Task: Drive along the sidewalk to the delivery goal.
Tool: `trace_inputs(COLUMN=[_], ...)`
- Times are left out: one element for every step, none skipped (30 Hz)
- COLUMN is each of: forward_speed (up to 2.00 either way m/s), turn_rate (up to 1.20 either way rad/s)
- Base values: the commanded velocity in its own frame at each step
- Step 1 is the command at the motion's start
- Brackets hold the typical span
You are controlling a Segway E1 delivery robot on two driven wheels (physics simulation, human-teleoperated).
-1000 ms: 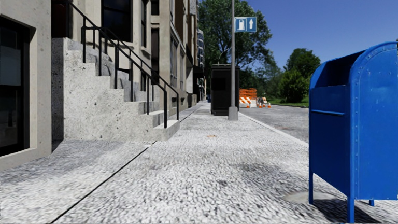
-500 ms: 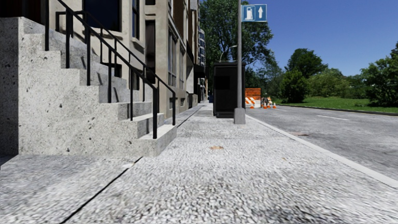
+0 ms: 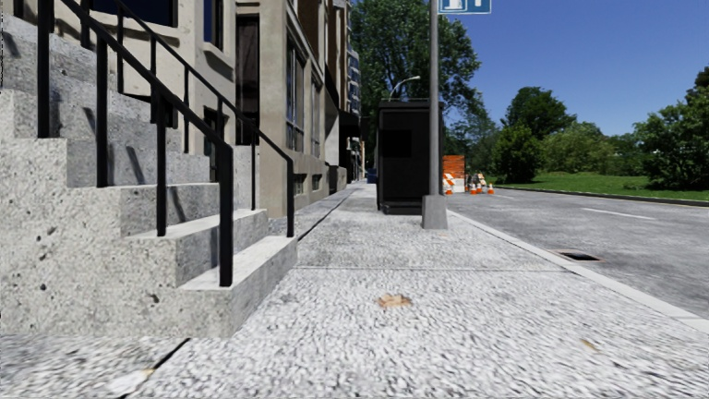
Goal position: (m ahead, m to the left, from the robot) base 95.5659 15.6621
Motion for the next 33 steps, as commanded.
trace_inputs(forward_speed=[2.00, 2.00, 2.00, 2.00, 2.00, 2.00, 2.00, 2.00, 2.00, 2.00, 2.00, 2.00, 2.00, 2.00, 2.00, 2.00, 2.00, 2.00, 2.00, 2.00, 2.00, 2.00, 2.00, 2.00, 2.00, 2.00, 2.00, 2.00, 2.00, 2.00, 2.00, 2.00, 2.00], turn_rate=[-0.27, -0.27, -0.27, -0.27, -0.27, -0.27, -0.27, -0.27, -0.27, -0.24, -0.01, 0.00, 0.00, 0.00, 0.00, 0.00, 0.00, 0.00, 0.00, 0.00, 0.00, 0.00, 0.00, 0.00, 0.00, 0.00, 0.00, 0.00, 0.00, 0.00, 0.00, 0.00, 0.00])
